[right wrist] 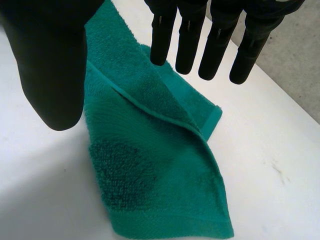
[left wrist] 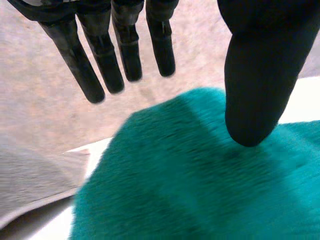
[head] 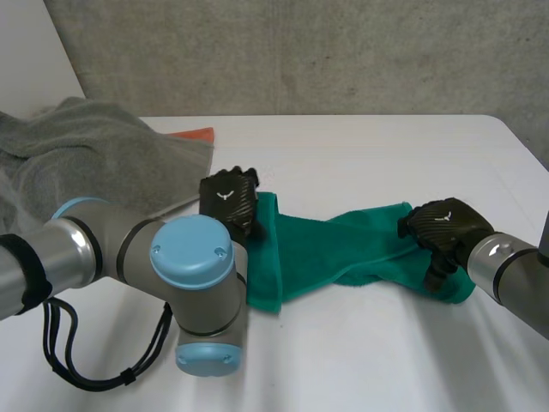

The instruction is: Fold the laundry.

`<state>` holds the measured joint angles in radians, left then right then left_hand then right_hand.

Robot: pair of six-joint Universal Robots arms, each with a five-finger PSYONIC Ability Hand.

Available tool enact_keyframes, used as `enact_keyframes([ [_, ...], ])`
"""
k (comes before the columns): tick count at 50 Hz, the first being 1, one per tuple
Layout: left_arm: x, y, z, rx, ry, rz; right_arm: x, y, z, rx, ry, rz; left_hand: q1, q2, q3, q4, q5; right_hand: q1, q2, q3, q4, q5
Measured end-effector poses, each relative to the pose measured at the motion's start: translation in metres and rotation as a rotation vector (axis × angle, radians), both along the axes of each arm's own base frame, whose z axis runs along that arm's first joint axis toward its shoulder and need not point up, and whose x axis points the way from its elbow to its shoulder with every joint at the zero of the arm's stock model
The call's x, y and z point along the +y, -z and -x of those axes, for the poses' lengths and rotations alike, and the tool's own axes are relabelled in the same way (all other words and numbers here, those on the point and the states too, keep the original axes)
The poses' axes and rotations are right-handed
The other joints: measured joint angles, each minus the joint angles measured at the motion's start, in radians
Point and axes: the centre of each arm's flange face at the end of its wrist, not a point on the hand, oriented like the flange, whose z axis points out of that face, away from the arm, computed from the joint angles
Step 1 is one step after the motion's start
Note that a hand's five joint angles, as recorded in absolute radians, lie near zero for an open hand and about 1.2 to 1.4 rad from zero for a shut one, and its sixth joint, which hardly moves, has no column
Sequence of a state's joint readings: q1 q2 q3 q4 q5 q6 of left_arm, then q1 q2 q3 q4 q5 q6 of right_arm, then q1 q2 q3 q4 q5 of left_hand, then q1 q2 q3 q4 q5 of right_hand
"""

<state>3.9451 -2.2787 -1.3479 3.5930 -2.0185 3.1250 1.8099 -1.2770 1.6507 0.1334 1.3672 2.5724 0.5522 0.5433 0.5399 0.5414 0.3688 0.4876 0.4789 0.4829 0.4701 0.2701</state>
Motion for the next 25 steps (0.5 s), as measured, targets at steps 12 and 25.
enact_keyframes([
  [12, -0.026, 0.004, -0.026, -0.172, -0.107, 0.042, -0.019, 0.002, -0.006, 0.018, -0.015, 0.038, 0.616, 0.650, 0.649, 0.655, 0.614, 0.000, 0.000, 0.000, 0.000, 0.000],
  [25, 0.010, -0.037, -0.020, -0.074, 0.071, -0.019, -0.052, -0.003, 0.005, 0.022, 0.029, 0.060, -0.127, -0.110, -0.102, -0.118, -0.121, 0.000, 0.000, 0.000, 0.000, 0.000],
])
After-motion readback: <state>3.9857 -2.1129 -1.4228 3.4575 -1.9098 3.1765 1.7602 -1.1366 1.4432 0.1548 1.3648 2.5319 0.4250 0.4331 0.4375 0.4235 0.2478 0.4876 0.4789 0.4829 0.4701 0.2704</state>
